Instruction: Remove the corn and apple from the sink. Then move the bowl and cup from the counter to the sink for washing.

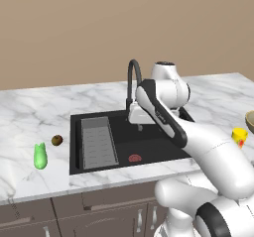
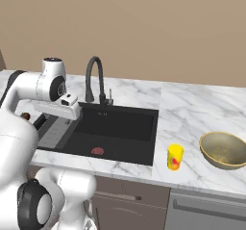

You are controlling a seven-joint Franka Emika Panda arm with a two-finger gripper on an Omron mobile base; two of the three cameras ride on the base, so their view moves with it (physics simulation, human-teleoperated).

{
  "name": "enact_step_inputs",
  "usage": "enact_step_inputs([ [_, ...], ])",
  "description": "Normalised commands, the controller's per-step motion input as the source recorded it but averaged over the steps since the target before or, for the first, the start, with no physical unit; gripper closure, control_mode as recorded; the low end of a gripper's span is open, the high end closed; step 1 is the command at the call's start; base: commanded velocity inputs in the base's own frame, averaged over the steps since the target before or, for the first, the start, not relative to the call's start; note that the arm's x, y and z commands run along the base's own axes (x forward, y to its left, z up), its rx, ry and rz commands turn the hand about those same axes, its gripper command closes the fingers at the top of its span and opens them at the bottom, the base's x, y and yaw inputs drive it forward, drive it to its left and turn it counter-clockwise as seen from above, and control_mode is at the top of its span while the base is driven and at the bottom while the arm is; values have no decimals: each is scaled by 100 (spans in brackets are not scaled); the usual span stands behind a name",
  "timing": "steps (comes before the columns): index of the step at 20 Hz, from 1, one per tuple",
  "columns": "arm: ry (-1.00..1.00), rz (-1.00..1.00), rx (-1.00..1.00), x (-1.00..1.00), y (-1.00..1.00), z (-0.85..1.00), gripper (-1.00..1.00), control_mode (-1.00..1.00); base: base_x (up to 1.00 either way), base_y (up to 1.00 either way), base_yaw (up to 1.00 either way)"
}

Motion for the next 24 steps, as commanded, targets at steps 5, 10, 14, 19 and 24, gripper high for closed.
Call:
enact_step_inputs([
  [5,0,0,-2,-20,-46,4,-100,-100,0,0,0],
  [10,-1,0,0,-20,-50,3,-100,-100,0,0,0],
  [14,-1,0,0,-16,-49,3,-100,-100,0,0,0],
  [19,0,0,0,-10,-48,2,-100,-100,0,0,0],
  [24,0,0,-2,0,-43,0,-100,-100,0,0,0],
])
